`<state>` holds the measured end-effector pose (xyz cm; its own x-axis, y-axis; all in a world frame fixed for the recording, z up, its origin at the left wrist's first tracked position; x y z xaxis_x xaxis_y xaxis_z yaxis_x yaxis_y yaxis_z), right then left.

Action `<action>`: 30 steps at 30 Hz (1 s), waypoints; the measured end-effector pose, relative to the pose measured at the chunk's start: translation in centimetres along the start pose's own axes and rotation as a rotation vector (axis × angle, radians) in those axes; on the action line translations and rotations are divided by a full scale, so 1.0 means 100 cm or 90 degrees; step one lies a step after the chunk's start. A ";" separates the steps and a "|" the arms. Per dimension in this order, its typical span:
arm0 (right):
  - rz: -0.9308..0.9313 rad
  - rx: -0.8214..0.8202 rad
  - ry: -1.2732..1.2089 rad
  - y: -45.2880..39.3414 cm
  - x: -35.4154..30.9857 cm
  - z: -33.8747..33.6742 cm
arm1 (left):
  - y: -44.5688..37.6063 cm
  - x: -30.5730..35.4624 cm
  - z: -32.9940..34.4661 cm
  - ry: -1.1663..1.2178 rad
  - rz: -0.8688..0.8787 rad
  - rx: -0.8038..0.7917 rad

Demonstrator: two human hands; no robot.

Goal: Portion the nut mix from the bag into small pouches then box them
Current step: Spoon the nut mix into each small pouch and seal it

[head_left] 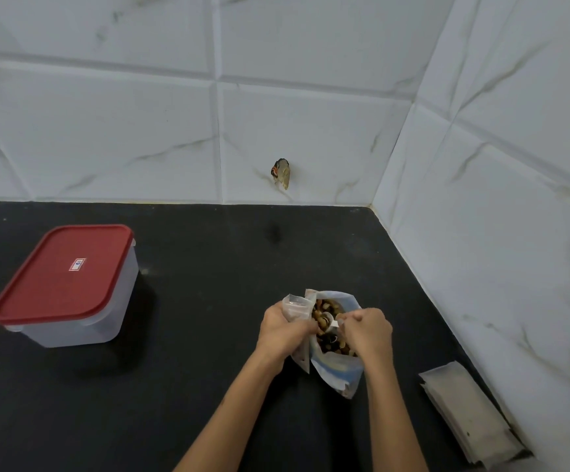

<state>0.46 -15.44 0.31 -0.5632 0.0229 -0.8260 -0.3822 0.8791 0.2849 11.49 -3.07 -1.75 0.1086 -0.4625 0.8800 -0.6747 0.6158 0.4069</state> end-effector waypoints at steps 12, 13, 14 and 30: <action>0.133 -0.007 -0.204 0.001 0.017 -0.008 | 0.003 0.002 0.005 -0.080 0.017 0.024; 0.153 0.000 -0.218 -0.001 0.020 -0.009 | 0.003 0.003 0.005 -0.086 0.021 0.027; 0.173 0.007 -0.235 -0.001 0.023 -0.010 | 0.004 0.004 0.004 -0.092 0.026 0.032; -0.090 0.039 -0.307 0.044 -0.052 -0.055 | 0.026 0.043 -0.008 -0.239 0.187 0.160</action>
<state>-2.28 -14.28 8.55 -0.1007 0.1068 -0.9892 -0.3778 0.9156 0.1373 10.77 -2.94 3.27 -0.3487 -0.5181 0.7810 -0.7962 0.6033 0.0448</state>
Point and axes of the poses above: each hand's wrist, its own y-axis away from the middle knuckle, its own z-axis out of the palm, x = y × z, the point moved 7 cm from there along -y, towards the middle knuckle, and after that the axes turned 14 degrees about -y, right-handed, at the moved point
